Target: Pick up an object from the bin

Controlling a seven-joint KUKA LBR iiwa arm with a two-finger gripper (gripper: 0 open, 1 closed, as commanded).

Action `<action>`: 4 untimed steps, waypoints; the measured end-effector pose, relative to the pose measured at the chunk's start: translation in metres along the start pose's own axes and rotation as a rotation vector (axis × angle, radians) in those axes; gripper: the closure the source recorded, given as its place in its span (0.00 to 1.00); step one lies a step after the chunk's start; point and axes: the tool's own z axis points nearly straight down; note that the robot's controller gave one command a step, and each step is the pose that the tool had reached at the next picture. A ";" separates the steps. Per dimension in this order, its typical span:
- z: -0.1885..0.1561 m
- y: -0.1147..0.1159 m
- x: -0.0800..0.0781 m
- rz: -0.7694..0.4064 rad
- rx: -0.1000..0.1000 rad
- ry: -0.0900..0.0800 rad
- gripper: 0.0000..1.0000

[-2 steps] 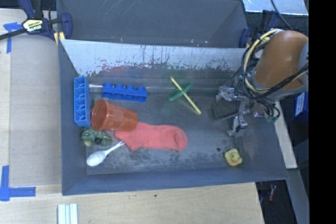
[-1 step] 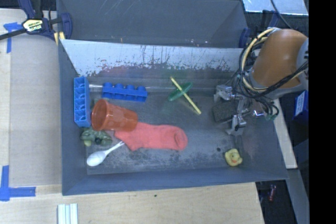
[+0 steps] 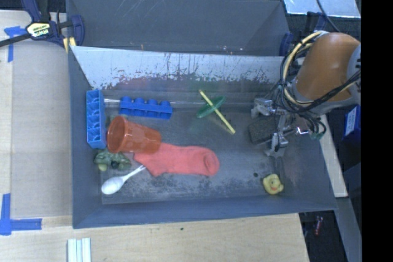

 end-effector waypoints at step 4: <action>0.002 0.013 -0.006 0.305 0.000 -0.009 1.00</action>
Offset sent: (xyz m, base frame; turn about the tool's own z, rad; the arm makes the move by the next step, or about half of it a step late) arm 0.0012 -0.0009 -0.0023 -0.0071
